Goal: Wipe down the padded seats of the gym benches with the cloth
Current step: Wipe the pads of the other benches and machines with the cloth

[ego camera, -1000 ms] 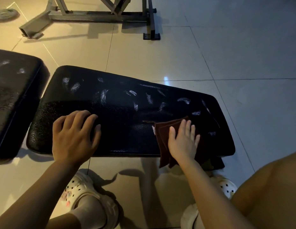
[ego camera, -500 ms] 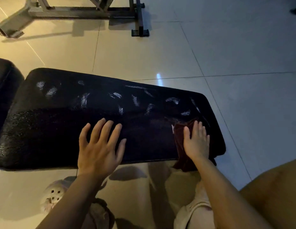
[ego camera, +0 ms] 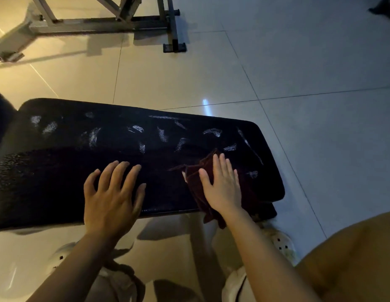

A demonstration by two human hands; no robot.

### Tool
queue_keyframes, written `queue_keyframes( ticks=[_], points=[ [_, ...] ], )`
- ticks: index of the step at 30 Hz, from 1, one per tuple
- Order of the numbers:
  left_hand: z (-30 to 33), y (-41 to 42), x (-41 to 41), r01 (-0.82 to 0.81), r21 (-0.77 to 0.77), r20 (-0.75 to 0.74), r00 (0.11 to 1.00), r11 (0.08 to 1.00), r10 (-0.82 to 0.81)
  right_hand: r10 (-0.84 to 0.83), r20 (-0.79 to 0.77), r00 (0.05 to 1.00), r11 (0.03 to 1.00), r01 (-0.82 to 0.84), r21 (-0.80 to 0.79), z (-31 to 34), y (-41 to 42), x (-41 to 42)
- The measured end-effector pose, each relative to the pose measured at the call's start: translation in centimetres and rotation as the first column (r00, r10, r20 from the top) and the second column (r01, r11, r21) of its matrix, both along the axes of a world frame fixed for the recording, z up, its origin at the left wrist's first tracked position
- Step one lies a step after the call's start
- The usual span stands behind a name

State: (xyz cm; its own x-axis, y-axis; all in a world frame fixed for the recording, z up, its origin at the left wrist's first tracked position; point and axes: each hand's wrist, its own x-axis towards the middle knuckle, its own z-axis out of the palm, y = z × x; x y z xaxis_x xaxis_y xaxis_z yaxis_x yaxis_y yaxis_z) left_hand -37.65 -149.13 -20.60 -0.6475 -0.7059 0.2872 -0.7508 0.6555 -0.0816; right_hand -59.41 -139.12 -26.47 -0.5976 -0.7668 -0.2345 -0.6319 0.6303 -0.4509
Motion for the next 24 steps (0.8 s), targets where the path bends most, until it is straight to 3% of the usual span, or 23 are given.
queue_keyframes(
  ticks=[8, 10, 13, 18, 21, 24],
  points=[
    [-0.4, -0.1, -0.2, 0.005, -0.053, -0.026, 1.0, 0.999, -0.007, -0.41, -0.024, 0.912, 0.901, 0.409, 0.148, -2.5, 3.9, -7.9],
    [-0.7, -0.2, -0.1, 0.018, -0.083, -0.03, 0.999, 0.996, -0.02, -0.41, -0.017, 0.912, 0.901, 0.407, 0.147, -2.1, 3.4, -6.9],
    [-0.9, -0.2, -0.3, 0.011, -0.092, -0.047, 0.999, 0.996, -0.015, -0.277, -0.006, 0.961, 0.958, 0.276, 0.083, -1.4, 2.4, -3.3],
    [-0.5, 0.0, -0.2, 0.0, -0.025, -0.011, 1.0, 1.0, -0.001, -0.112, 0.172, 0.979, 0.994, 0.112, 0.005, -0.2, 3.0, -1.6],
    [-0.2, 0.2, -0.3, 0.006, -0.017, -0.033, 0.999, 1.0, -0.006, -0.158, 0.183, 0.97, 0.987, 0.153, 0.043, -0.4, 3.4, -3.1],
    [-0.1, 0.7, -1.3, 0.002, 0.007, -0.094, 0.996, 1.0, -0.002, -0.317, 0.081, 0.945, 0.943, 0.306, 0.129, -1.7, 3.8, -5.3]
  ],
)
